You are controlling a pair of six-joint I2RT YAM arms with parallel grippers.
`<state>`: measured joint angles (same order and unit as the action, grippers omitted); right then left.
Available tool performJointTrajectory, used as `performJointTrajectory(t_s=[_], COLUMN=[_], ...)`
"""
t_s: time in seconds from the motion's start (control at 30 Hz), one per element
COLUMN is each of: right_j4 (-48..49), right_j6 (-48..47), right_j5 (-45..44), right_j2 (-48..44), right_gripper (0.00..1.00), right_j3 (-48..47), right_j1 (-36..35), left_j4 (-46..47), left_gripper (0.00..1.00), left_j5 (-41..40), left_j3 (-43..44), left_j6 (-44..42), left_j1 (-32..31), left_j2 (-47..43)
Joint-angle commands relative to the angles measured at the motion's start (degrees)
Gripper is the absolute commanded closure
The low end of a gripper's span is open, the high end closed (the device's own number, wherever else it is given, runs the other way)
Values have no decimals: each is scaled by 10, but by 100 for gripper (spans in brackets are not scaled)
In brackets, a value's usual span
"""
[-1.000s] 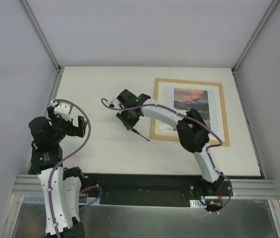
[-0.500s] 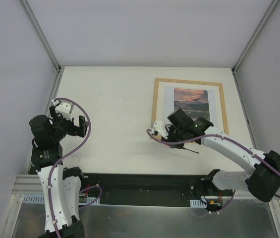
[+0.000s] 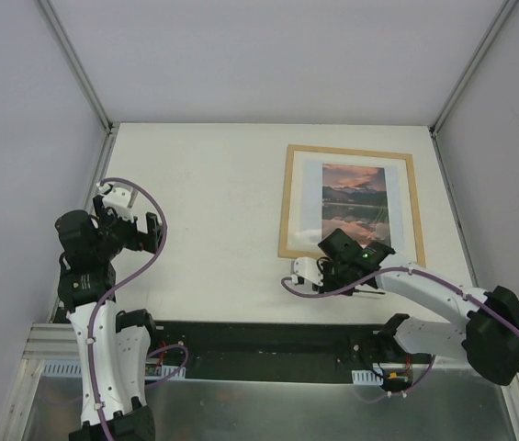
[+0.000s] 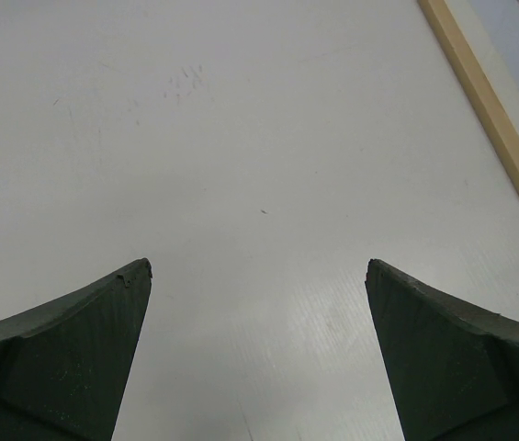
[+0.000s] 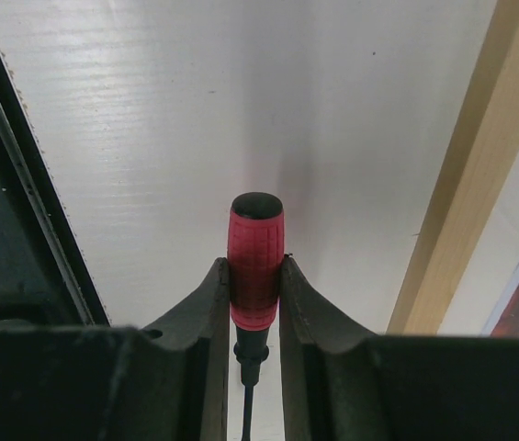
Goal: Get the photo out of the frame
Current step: Place the screwdriver at the center of the board.
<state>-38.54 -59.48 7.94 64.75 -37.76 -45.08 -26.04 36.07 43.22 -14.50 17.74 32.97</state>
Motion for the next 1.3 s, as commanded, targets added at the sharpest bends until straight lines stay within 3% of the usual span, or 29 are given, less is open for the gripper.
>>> performJointTrajectory(t_s=[0.0,0.23,0.53,0.87,1.07,1.27], right_j4=[34,41,31,-3,-35,16], right_j6=[-26,-26,-34,-20,65,237], right_j5=[2,2,-5,-11,-30,-187], right_j2=[25,51,78,84,77,178], right_gripper=[99,97,82,43,33,25], right_j3=[14,8,-5,-44,-164,-389], right_j1=[1,1,2,-1,-2,0], left_j4=[9,9,6,6,4,5], left_gripper=[1,1,1,1,1,1], left_j5=[29,30,32,39,44,37], left_j3=[3,0,0,2,3,8], left_j6=[0,-2,-7,-8,-11,-10], left_j1=[6,7,7,7,7,7], left_j2=[-8,-19,-30,-30,-27,2])
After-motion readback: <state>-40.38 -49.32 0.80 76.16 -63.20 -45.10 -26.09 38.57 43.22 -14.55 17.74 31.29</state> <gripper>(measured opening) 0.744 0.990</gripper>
